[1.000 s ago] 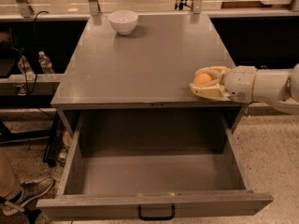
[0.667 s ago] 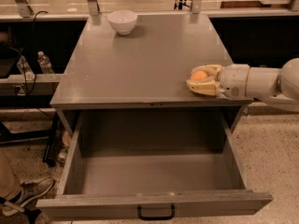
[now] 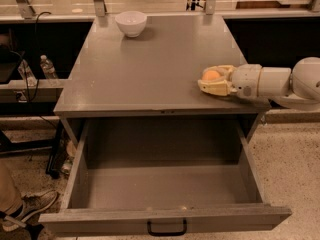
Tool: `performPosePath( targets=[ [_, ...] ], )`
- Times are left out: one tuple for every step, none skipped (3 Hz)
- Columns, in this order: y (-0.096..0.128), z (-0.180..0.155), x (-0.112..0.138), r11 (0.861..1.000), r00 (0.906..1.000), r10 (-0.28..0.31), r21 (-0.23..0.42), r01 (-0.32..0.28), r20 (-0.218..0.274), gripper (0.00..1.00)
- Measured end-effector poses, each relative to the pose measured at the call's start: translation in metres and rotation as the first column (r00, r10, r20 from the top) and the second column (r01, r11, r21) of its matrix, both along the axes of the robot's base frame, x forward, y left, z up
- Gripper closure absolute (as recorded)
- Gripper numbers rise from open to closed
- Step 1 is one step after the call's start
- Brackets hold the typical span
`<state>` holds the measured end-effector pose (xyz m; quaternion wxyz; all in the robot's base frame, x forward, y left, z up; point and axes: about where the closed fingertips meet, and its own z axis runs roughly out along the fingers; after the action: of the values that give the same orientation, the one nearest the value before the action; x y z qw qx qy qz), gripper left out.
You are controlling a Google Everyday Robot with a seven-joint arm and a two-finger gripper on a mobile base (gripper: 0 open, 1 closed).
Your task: Pick orange from top drawer and place on counter
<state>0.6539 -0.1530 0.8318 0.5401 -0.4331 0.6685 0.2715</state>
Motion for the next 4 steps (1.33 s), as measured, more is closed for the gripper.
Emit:
performPosePath(
  targets=[
    [0.0022, -0.0002, 0.002, 1.0, 1.0, 0.004, 0.003, -0.004, -0.001, 0.86],
    [0.0051, -0.0005, 0.0021, 1.0, 1.0, 0.009, 0.004, -0.009, -0.002, 0.63],
    [0.0082, -0.0008, 0.0023, 1.0, 0.9999, 0.014, 0.005, -0.013, -0.002, 0.39],
    [0.0109, -0.0011, 0.0025, 1.0, 0.9998, 0.018, 0.005, -0.018, -0.003, 0.17]
  ],
)
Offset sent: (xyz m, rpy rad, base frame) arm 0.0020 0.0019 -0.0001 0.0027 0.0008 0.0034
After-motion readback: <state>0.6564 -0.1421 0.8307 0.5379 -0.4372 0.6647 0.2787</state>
